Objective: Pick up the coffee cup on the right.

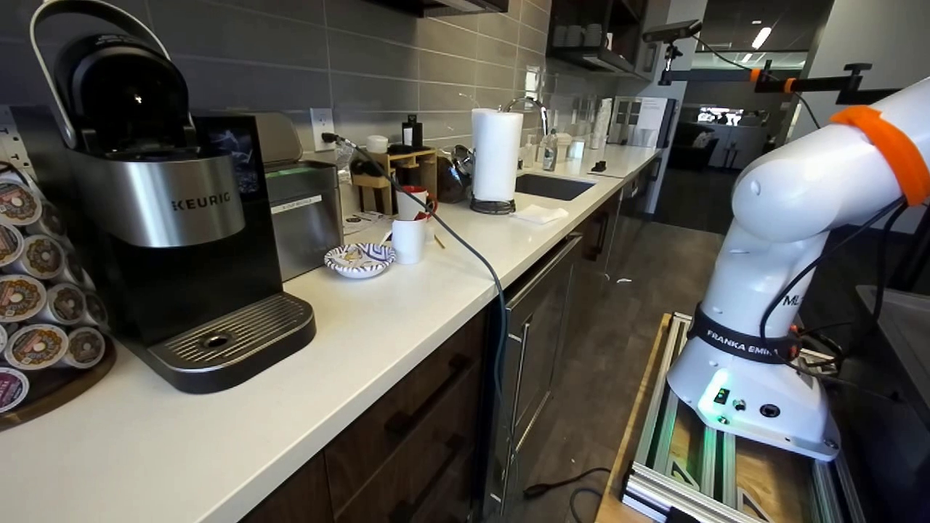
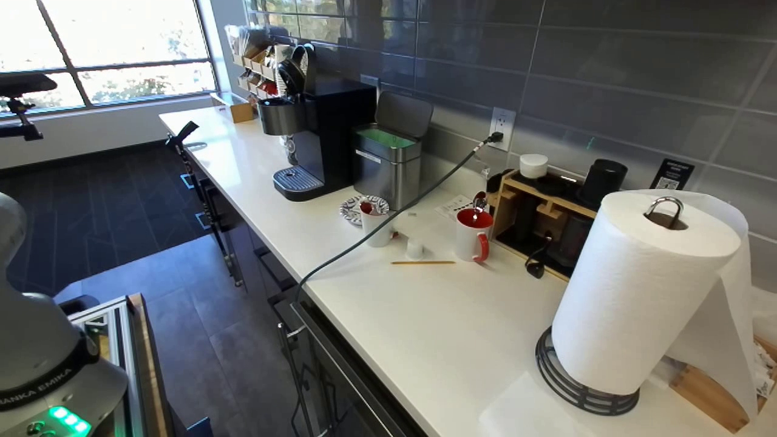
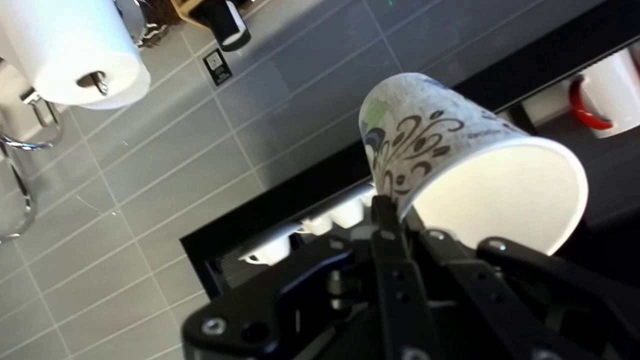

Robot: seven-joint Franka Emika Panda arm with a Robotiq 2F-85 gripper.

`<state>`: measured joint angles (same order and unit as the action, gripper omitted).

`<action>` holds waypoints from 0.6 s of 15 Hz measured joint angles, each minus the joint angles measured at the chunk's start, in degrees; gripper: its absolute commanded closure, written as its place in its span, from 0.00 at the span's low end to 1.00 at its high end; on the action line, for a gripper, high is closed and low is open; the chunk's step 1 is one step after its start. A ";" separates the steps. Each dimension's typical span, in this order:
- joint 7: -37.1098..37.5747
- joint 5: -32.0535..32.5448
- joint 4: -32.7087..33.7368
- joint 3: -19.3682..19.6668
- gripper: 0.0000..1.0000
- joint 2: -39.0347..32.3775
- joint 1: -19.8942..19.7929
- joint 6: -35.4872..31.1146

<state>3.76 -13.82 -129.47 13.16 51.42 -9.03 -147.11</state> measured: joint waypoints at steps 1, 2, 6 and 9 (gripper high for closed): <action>0.21 0.02 0.70 -0.61 0.96 -0.02 0.50 0.03; 0.24 0.02 0.67 -0.68 0.96 -0.02 0.41 0.03; 0.16 0.02 0.36 0.17 0.99 -0.11 0.29 0.03; 0.17 0.02 0.87 -0.27 0.99 -0.45 0.56 -1.72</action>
<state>3.93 -13.80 -128.60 12.89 50.98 -8.47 -148.83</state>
